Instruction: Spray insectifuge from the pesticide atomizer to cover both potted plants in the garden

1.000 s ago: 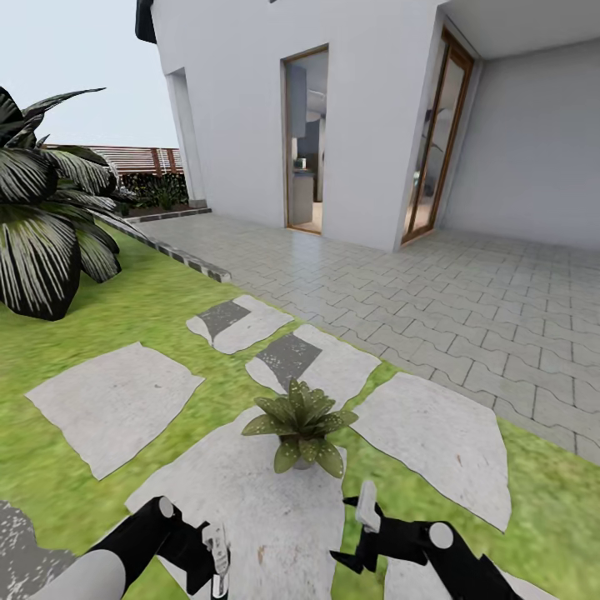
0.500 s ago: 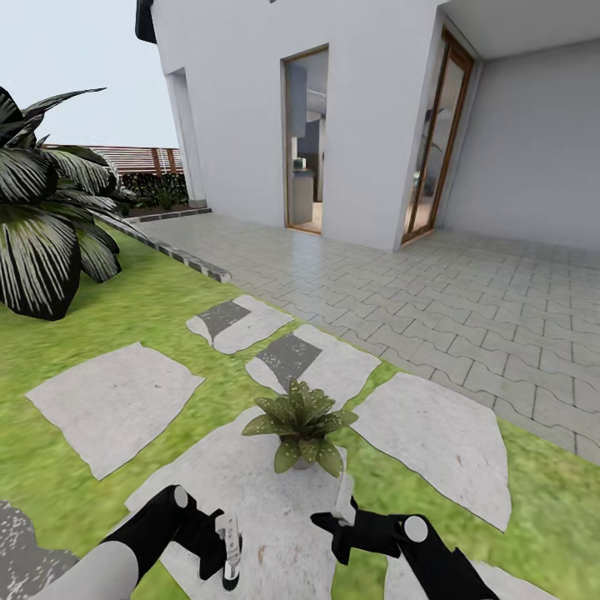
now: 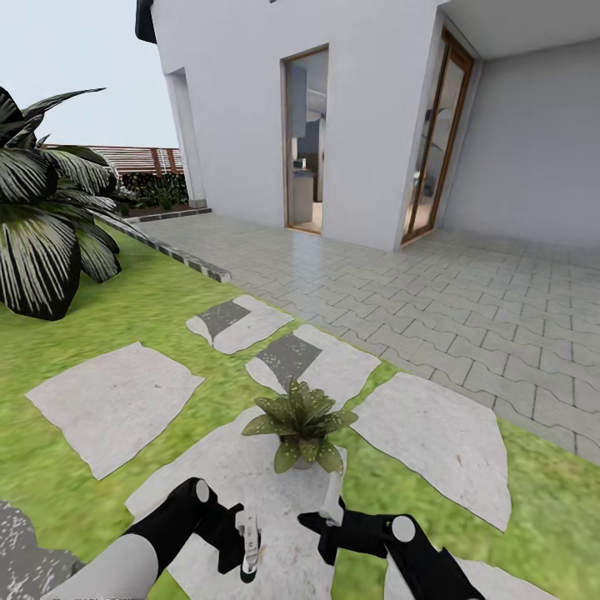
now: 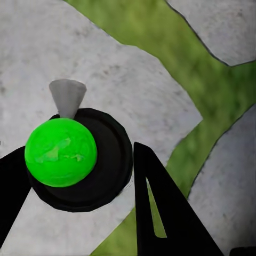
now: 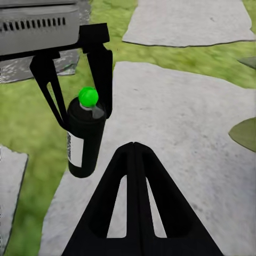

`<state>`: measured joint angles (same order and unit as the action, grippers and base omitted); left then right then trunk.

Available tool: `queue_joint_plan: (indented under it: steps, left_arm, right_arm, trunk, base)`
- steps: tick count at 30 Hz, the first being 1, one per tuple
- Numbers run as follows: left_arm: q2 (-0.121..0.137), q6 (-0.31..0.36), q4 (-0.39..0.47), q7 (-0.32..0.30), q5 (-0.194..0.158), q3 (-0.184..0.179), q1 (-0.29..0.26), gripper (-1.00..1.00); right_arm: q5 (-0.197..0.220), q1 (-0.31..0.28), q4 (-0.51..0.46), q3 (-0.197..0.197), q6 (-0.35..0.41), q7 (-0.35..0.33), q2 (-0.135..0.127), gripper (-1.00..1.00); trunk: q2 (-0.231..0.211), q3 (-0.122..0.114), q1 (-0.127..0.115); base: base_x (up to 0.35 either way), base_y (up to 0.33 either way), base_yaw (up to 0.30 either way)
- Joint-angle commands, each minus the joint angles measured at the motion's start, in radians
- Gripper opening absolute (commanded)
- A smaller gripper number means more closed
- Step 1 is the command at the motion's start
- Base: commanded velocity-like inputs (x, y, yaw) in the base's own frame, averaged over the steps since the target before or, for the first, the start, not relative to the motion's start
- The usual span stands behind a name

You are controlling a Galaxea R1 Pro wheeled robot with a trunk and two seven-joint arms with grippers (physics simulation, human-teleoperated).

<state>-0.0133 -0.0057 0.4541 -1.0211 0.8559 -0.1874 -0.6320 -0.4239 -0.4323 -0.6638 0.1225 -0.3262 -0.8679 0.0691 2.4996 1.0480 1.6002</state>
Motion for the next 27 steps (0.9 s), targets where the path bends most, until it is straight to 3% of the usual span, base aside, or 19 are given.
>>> queue_joint_plan:
  steps: [1, 9, 27]
  left_arm:
    - [-0.002, 0.000, 0.002, -0.004, 0.005, -0.001, -0.001, -1.00]
    - [-0.018, 0.000, 0.002, -0.003, 0.006, -0.001, -0.017, -1.00]
    - [-0.057, -0.006, 0.028, -0.002, 0.003, -0.001, -0.020, -1.00]
  right_arm:
    - [-0.009, 0.000, -0.001, -0.001, -0.005, 0.000, 0.001, -1.00]
    - [-0.010, 0.000, 0.001, -0.001, -0.005, 0.000, 0.015, -1.00]
    - [-0.010, 0.000, 0.005, -0.001, -0.006, 0.001, 0.015, -1.00]
  trunk:
    - [0.000, 0.001, 0.000]
    - [0.000, 0.001, 0.000]
    - [0.000, 0.001, 0.000]
  base:
    - [0.000, 0.000, 0.000]
    - [0.000, 0.000, 0.000]
    - [0.000, 0.000, 0.000]
